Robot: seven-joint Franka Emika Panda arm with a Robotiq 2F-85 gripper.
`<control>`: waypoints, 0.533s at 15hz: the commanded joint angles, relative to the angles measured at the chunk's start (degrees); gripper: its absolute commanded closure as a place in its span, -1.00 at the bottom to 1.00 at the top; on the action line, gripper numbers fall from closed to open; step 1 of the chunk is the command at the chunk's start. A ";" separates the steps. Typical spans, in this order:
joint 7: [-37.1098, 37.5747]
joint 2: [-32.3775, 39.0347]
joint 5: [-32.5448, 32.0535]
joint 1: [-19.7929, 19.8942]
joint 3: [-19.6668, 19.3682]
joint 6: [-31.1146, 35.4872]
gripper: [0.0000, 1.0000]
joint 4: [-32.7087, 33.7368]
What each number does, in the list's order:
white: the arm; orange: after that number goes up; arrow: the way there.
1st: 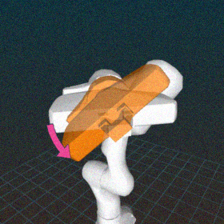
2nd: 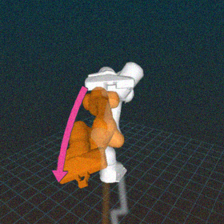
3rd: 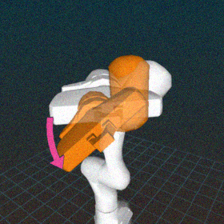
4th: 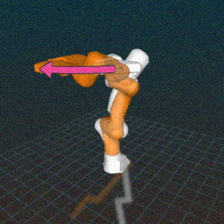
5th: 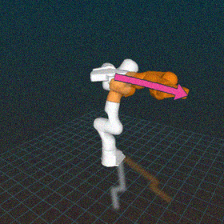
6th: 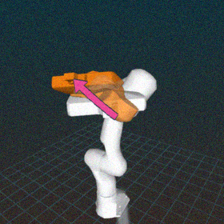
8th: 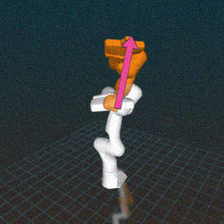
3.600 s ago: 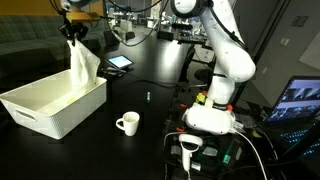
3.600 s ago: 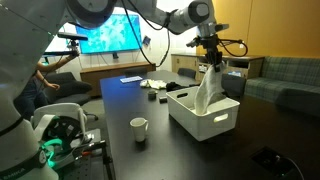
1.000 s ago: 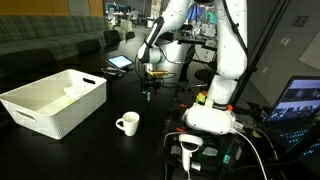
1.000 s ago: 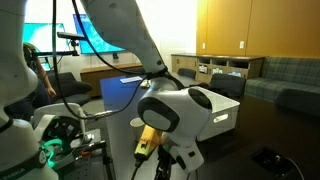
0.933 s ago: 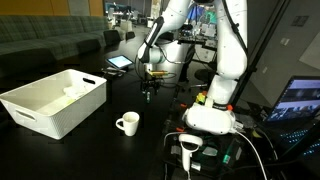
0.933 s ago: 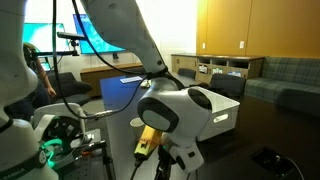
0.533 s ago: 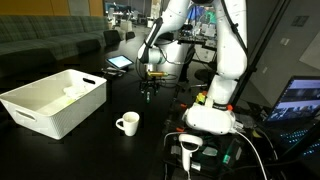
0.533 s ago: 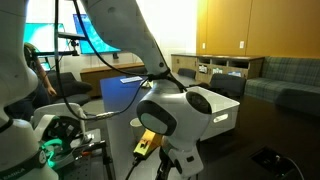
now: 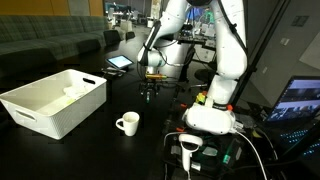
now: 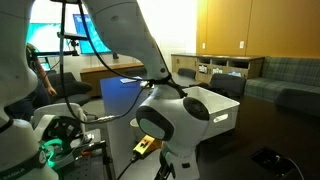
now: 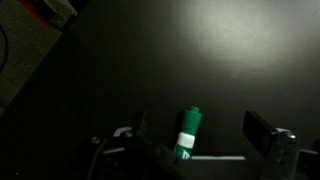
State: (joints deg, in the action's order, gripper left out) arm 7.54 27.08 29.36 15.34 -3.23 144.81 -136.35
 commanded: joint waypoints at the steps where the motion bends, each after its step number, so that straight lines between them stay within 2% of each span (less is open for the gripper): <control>1: 7.28 -0.22 -0.57 -3.46 -2.15 3.17 -1.00 -0.50; 8: 25.96 0.82 -6.11 -12.24 -7.18 6.54 -1.00 0.31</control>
State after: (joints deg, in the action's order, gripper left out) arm 26.34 27.23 25.90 6.99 -7.80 149.81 -136.34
